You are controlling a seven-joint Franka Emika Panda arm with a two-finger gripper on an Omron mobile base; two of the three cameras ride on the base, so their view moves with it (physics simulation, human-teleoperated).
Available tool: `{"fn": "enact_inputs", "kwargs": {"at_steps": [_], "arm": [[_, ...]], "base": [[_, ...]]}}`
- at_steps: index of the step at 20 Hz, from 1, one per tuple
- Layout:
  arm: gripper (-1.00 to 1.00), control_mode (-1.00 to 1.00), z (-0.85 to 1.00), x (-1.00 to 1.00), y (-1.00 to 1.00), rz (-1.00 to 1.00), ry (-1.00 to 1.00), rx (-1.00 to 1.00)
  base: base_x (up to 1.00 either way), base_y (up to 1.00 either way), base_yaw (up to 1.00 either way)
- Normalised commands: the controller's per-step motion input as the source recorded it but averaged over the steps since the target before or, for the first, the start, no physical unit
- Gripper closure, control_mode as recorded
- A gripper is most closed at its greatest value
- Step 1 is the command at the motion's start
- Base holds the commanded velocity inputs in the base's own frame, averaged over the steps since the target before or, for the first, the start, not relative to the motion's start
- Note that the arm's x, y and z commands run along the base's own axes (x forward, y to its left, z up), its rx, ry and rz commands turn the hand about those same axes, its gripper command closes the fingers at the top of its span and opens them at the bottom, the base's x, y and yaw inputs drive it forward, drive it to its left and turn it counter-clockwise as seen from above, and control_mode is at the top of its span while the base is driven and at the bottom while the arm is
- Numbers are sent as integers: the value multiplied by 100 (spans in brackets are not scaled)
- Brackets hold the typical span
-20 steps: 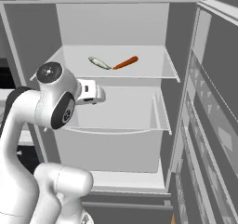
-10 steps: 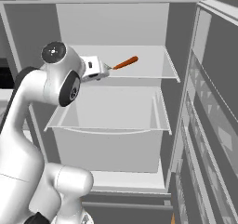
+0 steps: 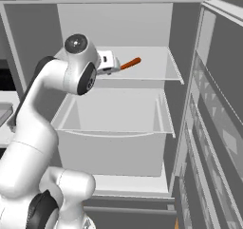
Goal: Place one carrot and one fish in each tupperware on the nearby counter, to pack two identical lunches.
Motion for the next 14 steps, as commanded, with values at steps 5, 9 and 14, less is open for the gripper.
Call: {"fn": "enact_inputs", "kwargs": {"at_steps": [5, 9, 14], "arm": [[-100, -100, 0, 48, -1, 0, 0, 0], [-100, -100, 0, 42, 0, 0, 5, 0], [-100, -100, 0, 41, 0, 0, 5, 0]], "base": [[0, 0, 0], [0, 0, 0], [0, 0, 0]]}}
